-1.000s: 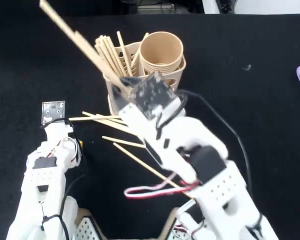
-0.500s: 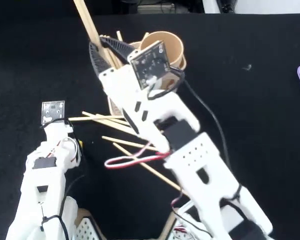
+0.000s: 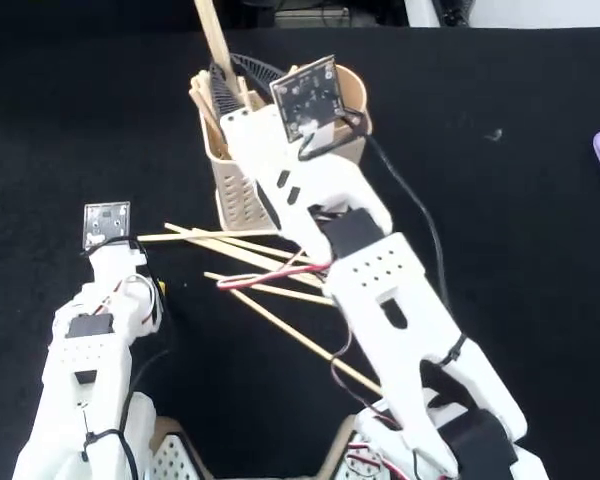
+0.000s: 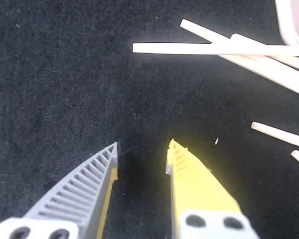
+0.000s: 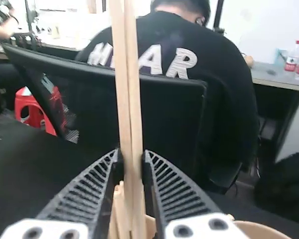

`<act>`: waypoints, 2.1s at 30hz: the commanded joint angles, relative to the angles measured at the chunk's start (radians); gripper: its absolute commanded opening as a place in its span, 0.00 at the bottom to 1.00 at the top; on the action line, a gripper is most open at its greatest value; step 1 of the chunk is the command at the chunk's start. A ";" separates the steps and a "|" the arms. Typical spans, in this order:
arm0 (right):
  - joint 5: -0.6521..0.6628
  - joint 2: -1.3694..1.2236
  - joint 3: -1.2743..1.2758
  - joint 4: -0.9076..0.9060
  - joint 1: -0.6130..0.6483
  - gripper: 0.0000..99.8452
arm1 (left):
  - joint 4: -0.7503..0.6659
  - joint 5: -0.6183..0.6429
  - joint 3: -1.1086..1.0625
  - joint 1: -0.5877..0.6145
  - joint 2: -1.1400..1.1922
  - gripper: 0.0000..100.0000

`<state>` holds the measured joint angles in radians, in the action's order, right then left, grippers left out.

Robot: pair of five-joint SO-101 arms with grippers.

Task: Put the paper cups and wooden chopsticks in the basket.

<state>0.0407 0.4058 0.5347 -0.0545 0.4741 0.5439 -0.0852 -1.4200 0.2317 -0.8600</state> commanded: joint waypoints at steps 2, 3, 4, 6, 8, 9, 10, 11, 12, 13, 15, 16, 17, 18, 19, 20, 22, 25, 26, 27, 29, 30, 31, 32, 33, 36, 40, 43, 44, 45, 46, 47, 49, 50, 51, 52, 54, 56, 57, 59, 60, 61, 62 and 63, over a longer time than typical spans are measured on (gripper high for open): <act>-0.002 -0.007 0.019 0.031 -0.018 0.01 | -0.012 -0.008 0.007 -0.013 -0.018 0.17; -0.002 -0.007 0.031 0.031 -0.018 0.01 | -0.012 -0.008 0.007 -0.013 -0.018 0.17; -0.002 -0.007 0.044 0.031 -0.018 0.01 | -0.012 -0.008 0.007 -0.013 -0.018 0.17; -0.002 -0.007 0.062 0.031 -0.018 0.01 | -0.012 -0.008 0.007 -0.013 -0.018 0.17; -0.005 -0.007 0.079 0.031 -0.018 0.01 | -0.012 -0.008 0.007 -0.013 -0.018 0.17; -0.006 -0.007 0.090 0.031 -0.018 0.01 | -0.012 -0.008 0.007 -0.013 -0.018 0.17; -0.008 -0.004 0.105 0.031 -0.017 0.01 | -0.012 -0.008 0.007 -0.013 -0.018 0.17; -0.008 -0.002 0.122 0.031 -0.014 0.01 | -0.011 -0.008 0.007 -0.013 -0.018 0.17; -0.008 -0.001 0.136 0.031 -0.012 0.01 | -0.011 -0.008 0.007 -0.013 -0.018 0.17; -0.008 -0.001 0.153 0.031 -0.012 0.01 | -0.011 -0.008 0.007 -0.013 -0.018 0.17; -0.008 -0.005 0.180 0.032 -0.012 0.01 | -0.011 -0.008 0.007 -0.013 -0.018 0.17; -0.008 -0.007 0.188 0.032 -0.014 0.01 | -0.011 -0.008 0.007 -0.013 -0.018 0.17; -0.008 -0.007 0.194 0.032 -0.017 0.01 | -0.011 -0.008 0.007 -0.013 -0.018 0.17; -0.008 -0.005 0.197 0.032 -0.017 0.01 | -0.011 -0.008 0.007 -0.013 -0.018 0.17; -0.008 -0.002 0.197 0.032 -0.018 0.01 | -0.011 -0.008 0.007 -0.013 -0.018 0.17; -0.008 -0.001 0.193 0.029 -0.018 0.01 | -0.012 -0.008 0.007 -0.013 -0.018 0.17; -0.008 0.004 0.176 0.023 -0.012 0.06 | -0.012 -0.008 0.007 -0.013 -0.018 0.17; -0.009 0.025 0.137 -0.035 -0.011 0.16 | -0.012 -0.008 0.007 -0.013 -0.018 0.17; -0.009 0.039 0.120 -0.064 -0.011 0.18 | -0.012 -0.008 0.007 -0.013 -0.018 0.17; -0.009 0.054 0.107 -0.094 -0.011 0.19 | -0.012 -0.008 0.007 -0.013 -0.018 0.17; -0.009 0.099 0.084 -0.143 -0.012 0.19 | -0.012 -0.008 0.007 -0.013 -0.018 0.17; -0.009 0.127 0.077 -0.164 -0.012 0.19 | -0.012 -0.008 0.007 -0.013 -0.018 0.17; -0.009 0.162 0.073 -0.187 -0.012 0.19 | -0.014 -0.008 0.007 -0.013 -0.018 0.17; -0.009 0.200 0.071 -0.209 -0.012 0.19 | -0.014 -0.008 0.007 -0.013 -0.018 0.17; -0.009 0.245 0.071 -0.230 -0.012 0.19 | -0.014 -0.008 0.007 -0.013 -0.018 0.17; -0.009 0.401 0.074 -0.341 -0.017 0.19 | -0.012 -0.008 0.007 -0.013 -0.018 0.17; -0.003 0.641 0.081 -0.638 -0.035 0.19 | -0.005 -0.008 0.010 -0.013 -0.018 0.17; 0.000 0.789 0.110 -0.899 -0.130 0.19 | 0.044 -0.008 0.048 -0.004 -0.011 0.17; 0.000 0.831 0.133 -0.971 -0.181 0.19 | 0.075 -0.008 0.081 -0.002 -0.009 0.17; 0.000 0.871 0.165 -1.031 -0.245 0.19 | 0.115 -0.003 0.117 0.002 -0.008 0.17; 0.005 0.908 0.206 -1.077 -0.310 0.19 | 0.155 0.000 0.162 0.016 -0.008 0.17; 0.026 0.941 0.255 -1.105 -0.377 0.19 | 0.190 0.002 0.211 0.027 -0.006 0.17; 0.103 1.000 0.386 -1.106 -0.497 0.19 | 0.238 0.014 0.294 0.036 -0.003 0.17; 0.138 1.024 0.458 -1.094 -0.546 0.19 | 0.259 0.025 0.334 0.035 0.006 0.18; 0.164 1.046 0.533 -1.074 -0.589 0.18 | 0.276 0.034 0.374 0.030 0.025 0.20; 0.180 1.066 0.608 -1.053 -0.624 0.17 | 0.293 0.043 0.417 0.022 0.058 0.22; 0.189 1.107 0.751 -1.002 -0.675 0.10 | 0.325 0.051 0.501 0.002 0.157 0.24; 0.189 1.150 0.872 -0.954 -0.700 0.03 | 0.344 0.051 0.587 -0.025 0.290 0.23; 0.189 1.175 0.928 -0.931 -0.698 0.01 | 0.347 0.052 0.631 -0.038 0.359 0.23; 0.178 1.227 1.033 -0.898 -0.698 0.02 | 0.341 0.072 0.717 -0.054 0.486 0.22; 0.157 1.256 1.076 -0.875 -0.698 0.02 | 0.341 0.098 0.771 -0.056 0.543 0.21; 0.146 1.288 1.106 -0.853 -0.698 0.01 | 0.341 0.127 0.828 -0.056 0.606 0.21; 0.137 1.323 1.127 -0.838 -0.703 0.01 | 0.341 0.153 0.885 -0.053 0.661 0.21; 0.132 1.359 1.148 -0.832 -0.704 0.01 | 0.339 0.175 0.938 -0.053 0.717 0.22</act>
<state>0.1956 1.6717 1.6349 -0.9383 -0.2056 0.8800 0.0269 -0.6759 0.1887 -0.2785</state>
